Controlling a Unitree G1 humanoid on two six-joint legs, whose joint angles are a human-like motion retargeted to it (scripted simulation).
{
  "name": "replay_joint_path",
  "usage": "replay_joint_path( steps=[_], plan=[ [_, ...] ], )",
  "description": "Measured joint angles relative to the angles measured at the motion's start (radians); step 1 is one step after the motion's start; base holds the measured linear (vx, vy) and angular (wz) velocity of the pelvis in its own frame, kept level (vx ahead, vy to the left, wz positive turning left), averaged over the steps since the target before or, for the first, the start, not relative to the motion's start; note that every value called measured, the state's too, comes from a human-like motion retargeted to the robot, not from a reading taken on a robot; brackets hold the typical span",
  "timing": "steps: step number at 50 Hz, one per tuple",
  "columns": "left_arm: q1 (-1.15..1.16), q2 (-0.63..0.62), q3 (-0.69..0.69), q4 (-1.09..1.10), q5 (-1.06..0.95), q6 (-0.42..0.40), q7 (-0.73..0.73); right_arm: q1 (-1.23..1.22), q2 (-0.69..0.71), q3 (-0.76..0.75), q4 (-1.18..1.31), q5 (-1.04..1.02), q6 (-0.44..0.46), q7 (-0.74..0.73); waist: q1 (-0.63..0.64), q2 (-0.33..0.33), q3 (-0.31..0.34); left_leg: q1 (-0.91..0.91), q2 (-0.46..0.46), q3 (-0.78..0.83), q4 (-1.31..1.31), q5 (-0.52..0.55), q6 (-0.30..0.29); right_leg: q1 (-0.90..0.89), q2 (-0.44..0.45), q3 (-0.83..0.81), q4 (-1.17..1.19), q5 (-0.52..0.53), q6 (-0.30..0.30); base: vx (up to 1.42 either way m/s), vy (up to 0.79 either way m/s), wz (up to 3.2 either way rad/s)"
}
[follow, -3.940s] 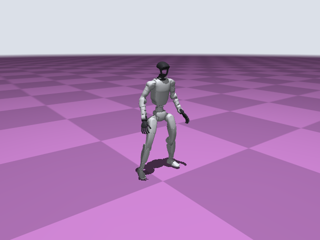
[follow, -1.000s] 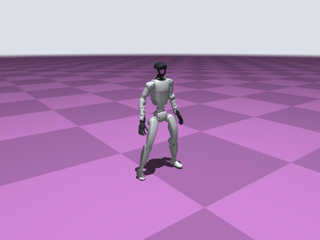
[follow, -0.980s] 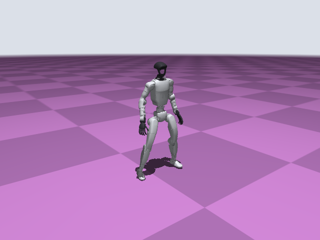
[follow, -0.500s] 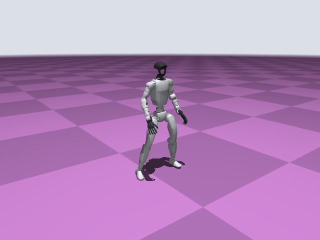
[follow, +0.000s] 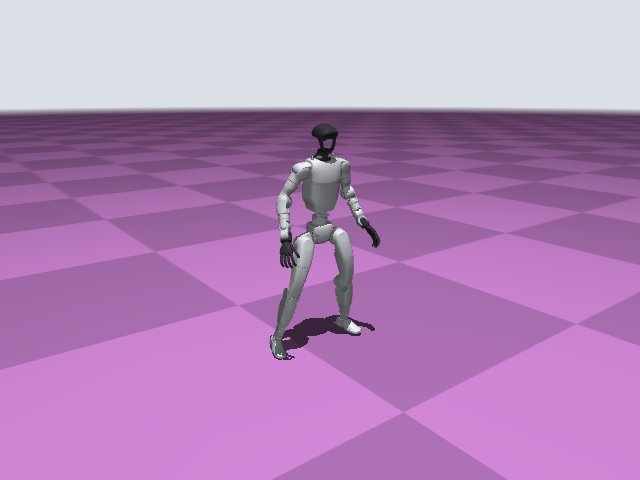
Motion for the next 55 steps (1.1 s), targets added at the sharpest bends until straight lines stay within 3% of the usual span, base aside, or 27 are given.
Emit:
replay_joint_path(
  steps=[5,12,15,20,25,28,32,35,37,40,42,45,46,47,50,55],
  plan=[
    [0.015,0.039,-0.012,-0.057,-0.006,-0.006,-0.012,0.004,-0.024,-0.018,-0.062,0.047,-0.019,-0.036,-0.009,-0.002,0.107,-0.041,0.003,0.011,-0.001,0.017,-0.003,-0.051,0.007,0.025,-0.012,0.024,0.006,-0.11,-0.01,-0.16],
    [-0.058,0.073,-0.02,-0.153,-0.092,-0.021,0.004,-0.027,-0.061,-0.048,-0.244,0.063,-0.038,-0.127,-0.012,-0.008,0.386,-0.183,-0.005,0.018,0.051,0.043,0.009,-0.2,0.004,0.078,0.0,0.071,0.008,-0.26,0.0,-0.15],
    [-0.11,0.071,-0.005,-0.236,-0.075,-0.039,0.056,-0.077,-0.107,-0.049,-0.331,-0.089,0.026,-0.114,-0.03,-0.01,0.491,-0.354,-0.014,0.013,0.11,0.059,0.029,-0.374,-0.007,0.112,0.046,0.099,0.02,-0.38,0.02,0.04],
    [-0.05,0.131,0.082,-0.488,-0.039,-0.085,0.231,-0.11,-0.186,-0.085,-0.482,-0.29,0.051,-0.18,-0.104,0.005,0.495,-0.842,0.037,-0.054,0.501,-0.078,0.034,-0.82,0.007,0.158,0.369,-0.02,0.003,-0.26,0.01,0.16],
    [-0.033,0.124,0.166,-0.685,-0.053,-0.097,0.401,0.002,-0.106,-0.222,-0.613,-0.176,0.032,-0.379,-0.126,0.032,0.498,-1.175,0.063,-0.156,0.988,-0.257,0.053,-1.132,-0.009,0.209,0.871,-0.263,-0.049,0.09,0.0,0.18],
    [-0.169,0.085,0.154,-0.677,-0.065,-0.056,0.511,-0.03,-0.027,-0.22,-0.552,-0.028,0.048,-0.514,-0.117,0.049,0.498,-1.24,0.064,-0.192,1.183,-0.345,0.1,-1.202,-0.025,0.242,1.089,-0.384,-0.113,0.29,-0.01,0.14],
    [-0.433,-0.024,0.095,-0.613,-0.27,-0.07,0.577,-0.253,0.062,-0.163,-0.279,0.197,0.053,-0.609,-0.107,0.049,0.495,-1.159,0.087,-0.206,1.329,-0.457,0.138,-1.132,-0.048,0.256,1.256,-0.513,-0.168,0.48,-0.02,-0.02],
    [-0.557,-0.04,-0.029,-0.705,-0.407,-0.128,0.539,-0.297,-0.008,-0.141,-0.425,0.327,-0.006,-0.58,-0.09,0.059,0.45,-1.009,0.111,-0.184,1.305,-0.51,0.153,-0.985,-0.067,0.227,1.236,-0.562,-0.171,0.7,0.0,-0.14],
    [-0.528,0.057,-0.096,-0.895,-0.422,-0.15,0.483,-0.245,-0.127,-0.144,-0.715,0.381,-0.048,-0.479,-0.075,0.059,0.358,-0.87,0.138,-0.135,1.188,-0.504,0.147,-0.856,-0.061,0.185,1.114,-0.539,-0.155,0.93,0.01,-0.47],
    [-0.374,0.264,-0.069,-1.229,-0.394,-0.129,0.368,-0.108,-0.268,-0.244,-1.15,0.451,-0.076,-0.277,-0.049,0.039,0.211,-0.531,0.139,-0.011,0.859,-0.377,0.127,-0.546,-0.057,0.102,0.793,-0.379,-0.111,1.29,0.06,-0.42],
    [-0.234,0.341,0.0,-1.365,-0.369,-0.125,0.287,0.009,-0.314,-0.338,-1.324,0.481,-0.094,-0.173,-0.023,0.031,0.145,-0.268,0.099,0.045,0.605,-0.091,0.104,-0.275,-0.049,0.054,0.523,-0.097,-0.093,1.54,0.11,-0.19],
    [-0.07,0.316,0.063,-1.418,-0.338,-0.13,0.178,0.135,-0.301,-0.384,-1.355,0.402,-0.092,-0.119,0.007,0.03,0.055,-0.066,0.023,0.006,0.349,0.434,0.008,-0.003,-0.025,0.008,0.19,0.47,-0.081,1.39,0.14,0.14],
    [-0.043,0.29,0.074,-1.405,-0.33,-0.127,0.159,0.158,-0.28,-0.377,-1.316,0.36,-0.079,-0.119,0.008,0.03,0.043,-0.055,-0.002,-0.026,0.341,0.465,-0.009,0.026,-0.016,0.015,0.176,0.519,-0.083,1.22,0.16,0.43],
    [-0.02,0.266,0.087,-1.39,-0.32,-0.122,0.143,0.179,-0.257,-0.369,-1.273,0.326,-0.066,-0.12,0.01,0.03,0.036,-0.051,-0.023,-0.053,0.341,0.471,-0.019,0.044,-0.006,0.026,0.179,0.538,-0.086,1.11,0.16,0.5],
    [0.0,0.226,0.132,-1.308,-0.272,-0.104,0.129,0.197,-0.18,-0.341,-1.112,0.275,-0.034,-0.139,0.015,0.028,0.067,-0.092,-0.041,-0.064,0.385,0.346,-0.004,-0.002,0.04,0.083,0.315,0.396,-0.093,0.95,0.12,0.35],
    [-0.024,0.198,0.187,-1.07,-0.224,-0.083,0.167,0.117,-0.127,-0.282,-0.798,0.187,0.011,-0.173,0.025,0.021,0.189,-0.122,0.0,0.107,0.197,0.2,-0.012,-0.11,0.052,0.044,0.264,0.233,-0.037,0.82,0.09,0.04]
  ],
)
